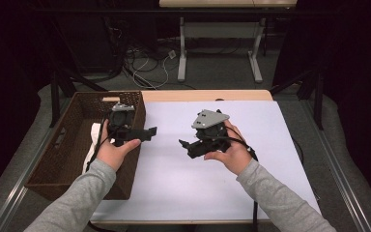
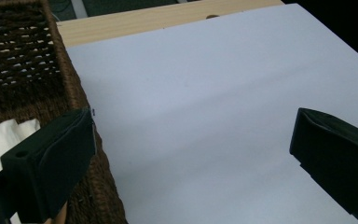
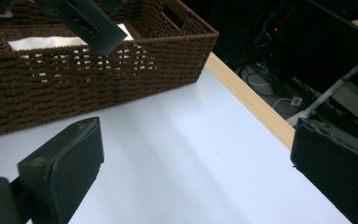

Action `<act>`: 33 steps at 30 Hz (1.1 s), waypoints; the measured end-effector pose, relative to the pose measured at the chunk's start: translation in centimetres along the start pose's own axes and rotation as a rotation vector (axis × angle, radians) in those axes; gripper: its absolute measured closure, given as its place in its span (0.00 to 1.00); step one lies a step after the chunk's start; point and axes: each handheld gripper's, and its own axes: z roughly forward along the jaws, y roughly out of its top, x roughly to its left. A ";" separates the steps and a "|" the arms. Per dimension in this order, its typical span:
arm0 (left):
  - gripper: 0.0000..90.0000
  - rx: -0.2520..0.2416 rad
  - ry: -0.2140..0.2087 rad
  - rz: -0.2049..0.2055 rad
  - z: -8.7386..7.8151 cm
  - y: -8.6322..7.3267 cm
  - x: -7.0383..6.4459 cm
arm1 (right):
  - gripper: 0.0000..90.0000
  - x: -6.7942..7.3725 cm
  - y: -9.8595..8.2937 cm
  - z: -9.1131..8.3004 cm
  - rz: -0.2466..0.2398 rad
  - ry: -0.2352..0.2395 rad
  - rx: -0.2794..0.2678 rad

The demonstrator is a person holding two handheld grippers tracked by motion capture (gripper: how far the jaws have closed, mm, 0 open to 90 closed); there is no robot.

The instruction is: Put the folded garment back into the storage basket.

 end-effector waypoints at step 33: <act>0.00 -0.064 -0.082 0.058 2.3 -8.2 -5.0 | 0.01 -3.4 -10.4 -5.5 0.213 -0.126 0.047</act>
